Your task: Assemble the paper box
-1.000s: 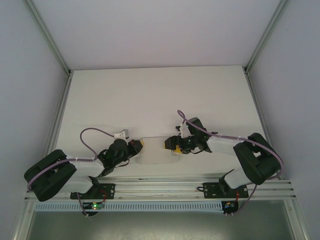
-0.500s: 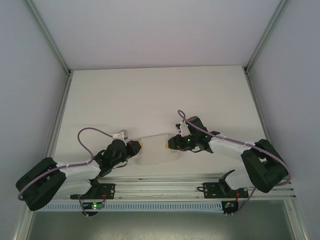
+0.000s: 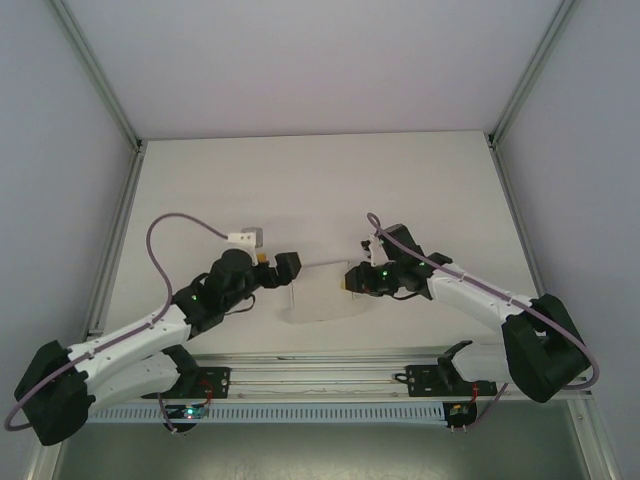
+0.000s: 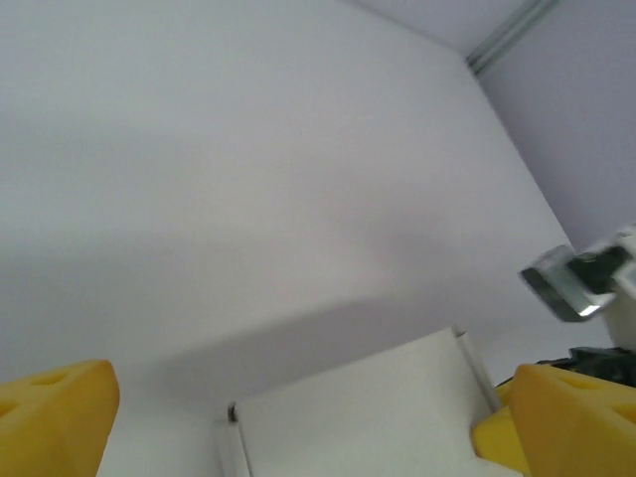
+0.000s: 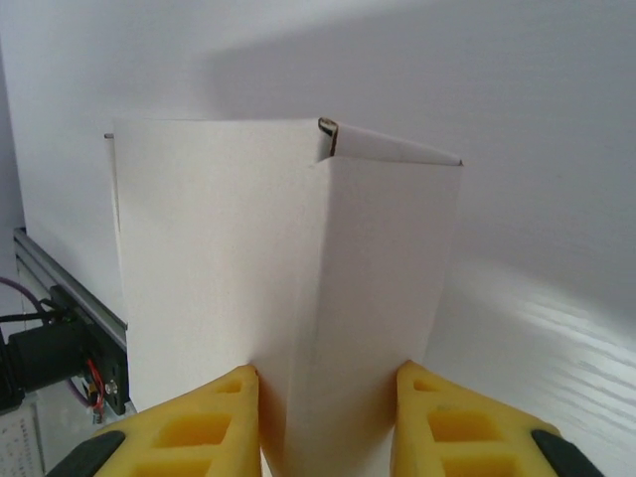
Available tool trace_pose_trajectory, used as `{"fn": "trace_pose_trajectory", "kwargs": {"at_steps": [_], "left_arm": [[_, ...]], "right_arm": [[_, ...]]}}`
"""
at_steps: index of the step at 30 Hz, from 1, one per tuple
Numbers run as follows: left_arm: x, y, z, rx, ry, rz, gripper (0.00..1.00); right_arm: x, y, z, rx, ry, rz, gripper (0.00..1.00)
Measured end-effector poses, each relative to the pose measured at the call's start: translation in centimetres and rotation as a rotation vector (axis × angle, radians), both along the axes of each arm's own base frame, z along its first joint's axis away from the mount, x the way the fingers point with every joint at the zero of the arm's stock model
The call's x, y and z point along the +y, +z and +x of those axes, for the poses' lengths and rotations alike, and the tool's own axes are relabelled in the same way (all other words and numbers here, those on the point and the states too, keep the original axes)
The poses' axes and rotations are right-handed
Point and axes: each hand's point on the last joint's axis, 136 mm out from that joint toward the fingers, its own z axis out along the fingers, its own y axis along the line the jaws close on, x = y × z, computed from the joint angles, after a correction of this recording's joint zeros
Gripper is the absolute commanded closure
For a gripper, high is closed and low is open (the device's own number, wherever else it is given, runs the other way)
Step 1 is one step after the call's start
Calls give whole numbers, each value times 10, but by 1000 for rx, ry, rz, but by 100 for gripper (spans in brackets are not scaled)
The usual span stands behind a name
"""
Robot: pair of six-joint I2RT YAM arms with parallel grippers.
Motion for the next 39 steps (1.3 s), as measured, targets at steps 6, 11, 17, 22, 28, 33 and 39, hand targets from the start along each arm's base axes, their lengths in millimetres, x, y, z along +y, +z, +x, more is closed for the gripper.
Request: {"fn": "trace_pose_trajectory", "kwargs": {"at_steps": [6, 11, 17, 22, 28, 33, 39], "left_arm": [[-73, 27, -27, -223, -505, 359, 0], [-126, -17, -63, -312, -905, 717, 0], [-111, -61, -55, -340, -1030, 1029, 0], [-102, -73, -44, -381, -1020, 1170, 0], [-93, -82, -36, -381, -986, 1250, 8], [-92, -89, -36, -382, -992, 1287, 22], [-94, -99, -33, -382, -992, 1320, 41]], "right_arm": [[-16, 15, 10, 95, -69, 15, 73], [-28, 25, 19, 196, -124, 52, 73], [-32, 19, 10, 336, -138, 82, 71], [-35, 16, 2, 456, -148, 105, 71], [-35, 14, -1, 552, -167, 140, 68], [-32, 9, -3, 608, -165, 158, 67], [-30, 12, -5, 633, -169, 177, 65]]}}
